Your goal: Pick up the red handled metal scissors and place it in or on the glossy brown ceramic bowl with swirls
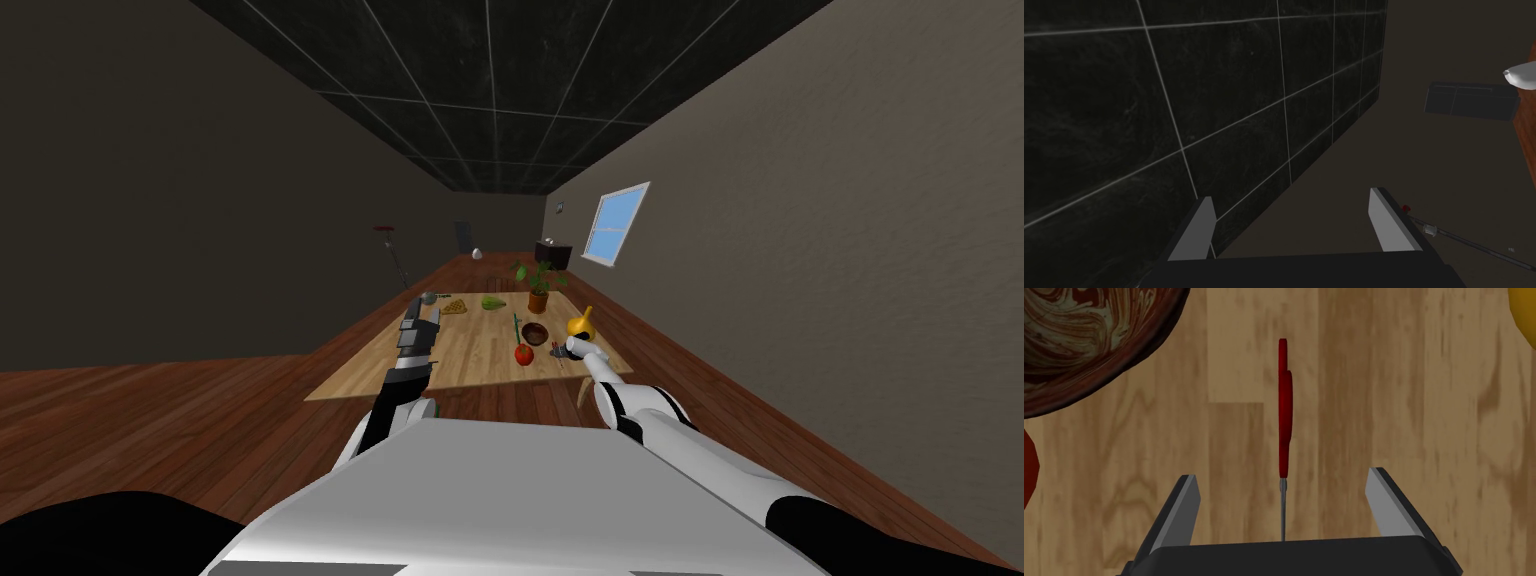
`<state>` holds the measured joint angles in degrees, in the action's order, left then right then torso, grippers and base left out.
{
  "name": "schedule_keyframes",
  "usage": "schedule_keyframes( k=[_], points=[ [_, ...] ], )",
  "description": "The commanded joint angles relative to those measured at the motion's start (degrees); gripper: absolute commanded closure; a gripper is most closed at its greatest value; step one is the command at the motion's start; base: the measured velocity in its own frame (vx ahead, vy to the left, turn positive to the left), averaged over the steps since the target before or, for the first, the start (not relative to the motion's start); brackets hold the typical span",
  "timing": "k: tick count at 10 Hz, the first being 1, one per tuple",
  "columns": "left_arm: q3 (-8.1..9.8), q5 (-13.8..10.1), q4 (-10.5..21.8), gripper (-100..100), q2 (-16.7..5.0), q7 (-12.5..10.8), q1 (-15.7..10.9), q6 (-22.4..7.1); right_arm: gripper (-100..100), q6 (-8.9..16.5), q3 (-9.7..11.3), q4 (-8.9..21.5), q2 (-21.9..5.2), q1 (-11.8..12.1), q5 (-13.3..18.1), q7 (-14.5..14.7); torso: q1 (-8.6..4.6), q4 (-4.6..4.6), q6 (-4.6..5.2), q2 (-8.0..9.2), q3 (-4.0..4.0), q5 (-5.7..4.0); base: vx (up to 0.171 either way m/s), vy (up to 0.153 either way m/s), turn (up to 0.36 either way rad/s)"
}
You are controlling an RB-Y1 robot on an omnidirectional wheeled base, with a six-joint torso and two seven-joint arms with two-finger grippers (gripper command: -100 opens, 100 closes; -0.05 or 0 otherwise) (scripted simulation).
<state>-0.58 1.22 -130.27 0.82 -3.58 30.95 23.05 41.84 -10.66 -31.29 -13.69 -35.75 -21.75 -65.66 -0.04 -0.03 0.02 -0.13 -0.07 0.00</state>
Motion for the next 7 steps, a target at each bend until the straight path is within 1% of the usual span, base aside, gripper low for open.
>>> schedule_keyframes(
  k=[1,2,3,5,6,7],
  points=[
    [0.00,0.00,0.00,0,0.00,0.00,0.00,0.00,-100,0.00,0.00,0.00,0.00,0.00,0.00,0.00,0.00,0.00,0.00,0.00,0.00,0.00,0.018,-0.003,-0.008],
    [0.00,0.00,0.00,0,0.00,0.00,0.00,0.00,0,0.27,0.01,0.08,0.01,-0.03,-0.01,-0.20,0.02,0.01,-0.01,0.05,0.03,0.00,0.000,0.000,0.000],
    [0.00,0.00,0.00,0,0.00,0.00,-0.01,0.00,-100,-1.39,-0.31,0.62,0.64,1.03,-0.09,0.78,0.03,0.02,-0.01,0.10,0.06,0.01,0.053,0.001,-0.015],
    [0.00,0.00,0.00,0,0.00,0.00,0.00,0.00,-100,-3.02,-0.62,1.18,1.28,2.08,-0.17,1.75,0.06,-0.03,-0.01,-0.17,-0.09,0.01,0.102,0.009,-0.013],
    [0.00,0.00,0.00,0,0.00,0.00,0.01,0.00,-100,-3.02,-0.62,1.18,1.28,2.08,-0.17,1.75,0.05,-0.05,0.00,-0.23,-0.13,0.01,0.065,-0.004,-0.007],
    [0.00,0.00,0.00,0,0.00,0.00,0.00,0.00,-100,-2.34,-0.59,0.53,1.16,2.20,-0.15,1.52,0.02,-0.04,-0.01,-0.15,-0.09,0.01,0.020,-0.003,0.002]
  ],
)
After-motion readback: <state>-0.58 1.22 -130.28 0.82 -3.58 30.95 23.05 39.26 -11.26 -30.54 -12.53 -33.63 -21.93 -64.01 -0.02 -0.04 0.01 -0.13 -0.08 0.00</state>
